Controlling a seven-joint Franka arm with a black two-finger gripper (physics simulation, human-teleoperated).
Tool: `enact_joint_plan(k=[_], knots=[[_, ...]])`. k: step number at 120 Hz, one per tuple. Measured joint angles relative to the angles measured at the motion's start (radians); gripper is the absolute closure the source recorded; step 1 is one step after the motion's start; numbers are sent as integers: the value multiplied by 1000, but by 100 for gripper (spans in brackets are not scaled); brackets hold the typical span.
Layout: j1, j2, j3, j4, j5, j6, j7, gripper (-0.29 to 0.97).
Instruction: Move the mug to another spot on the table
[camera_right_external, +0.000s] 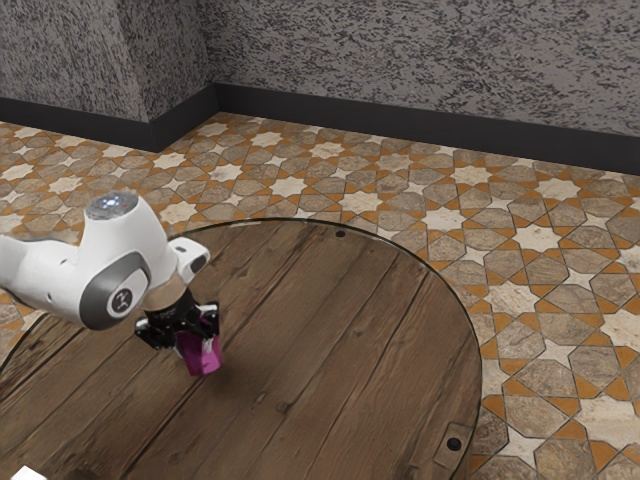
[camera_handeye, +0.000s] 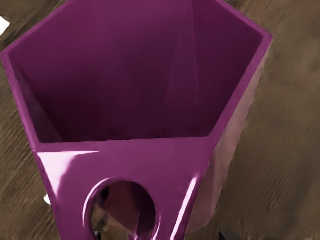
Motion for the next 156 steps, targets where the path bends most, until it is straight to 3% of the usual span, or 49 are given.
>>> enact_joint_plan(k=[17, 39, 90, 113, 135, 156], knots=[[-36, -23, 0, -42, -32, 7, 0, 18], [-69, -53, 0, -58, -59, 10, -2, 8], [-65, -59, 2, -46, -66, 47, -5, 1], [-61, -154, 7, -26, -60, 52, -2, 0], [-60, -170, 2, 266, 16, -151, 2, 0], [-40, -20, 4, 657, 140, -438, 63, 0]])
